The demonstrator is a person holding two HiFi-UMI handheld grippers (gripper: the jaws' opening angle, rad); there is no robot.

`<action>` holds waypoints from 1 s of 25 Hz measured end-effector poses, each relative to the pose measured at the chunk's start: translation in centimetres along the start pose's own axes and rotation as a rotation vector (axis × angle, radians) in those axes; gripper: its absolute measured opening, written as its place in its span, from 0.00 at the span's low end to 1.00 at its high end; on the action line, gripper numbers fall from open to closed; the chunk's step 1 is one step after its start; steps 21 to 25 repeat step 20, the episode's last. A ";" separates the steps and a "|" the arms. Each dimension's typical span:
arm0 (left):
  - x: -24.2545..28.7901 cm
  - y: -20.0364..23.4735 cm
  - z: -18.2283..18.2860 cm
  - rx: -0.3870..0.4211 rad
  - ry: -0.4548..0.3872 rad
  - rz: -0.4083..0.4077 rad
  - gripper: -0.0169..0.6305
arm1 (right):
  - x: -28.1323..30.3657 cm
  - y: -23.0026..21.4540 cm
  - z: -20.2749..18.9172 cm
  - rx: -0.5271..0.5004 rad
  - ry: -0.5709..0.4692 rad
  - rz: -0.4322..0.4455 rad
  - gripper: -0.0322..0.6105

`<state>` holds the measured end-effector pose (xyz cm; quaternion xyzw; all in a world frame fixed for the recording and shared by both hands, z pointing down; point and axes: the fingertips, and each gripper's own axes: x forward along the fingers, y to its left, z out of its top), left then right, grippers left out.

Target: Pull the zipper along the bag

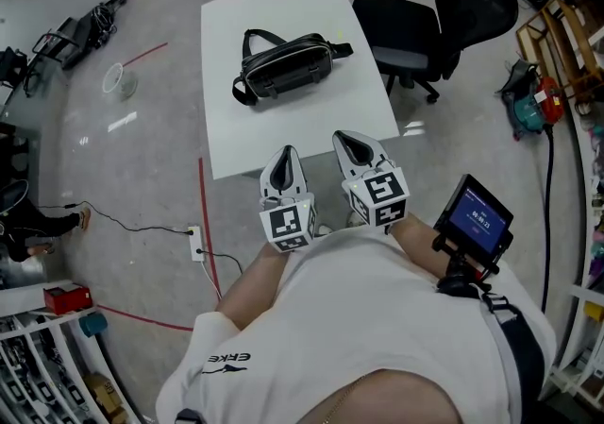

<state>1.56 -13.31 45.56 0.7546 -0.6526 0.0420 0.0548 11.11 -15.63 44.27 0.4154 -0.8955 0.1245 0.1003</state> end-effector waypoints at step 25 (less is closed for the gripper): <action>0.5 -0.1 -0.6 -0.022 0.025 -0.029 0.03 | 0.2 -0.1 -0.7 -0.011 0.039 -0.012 0.06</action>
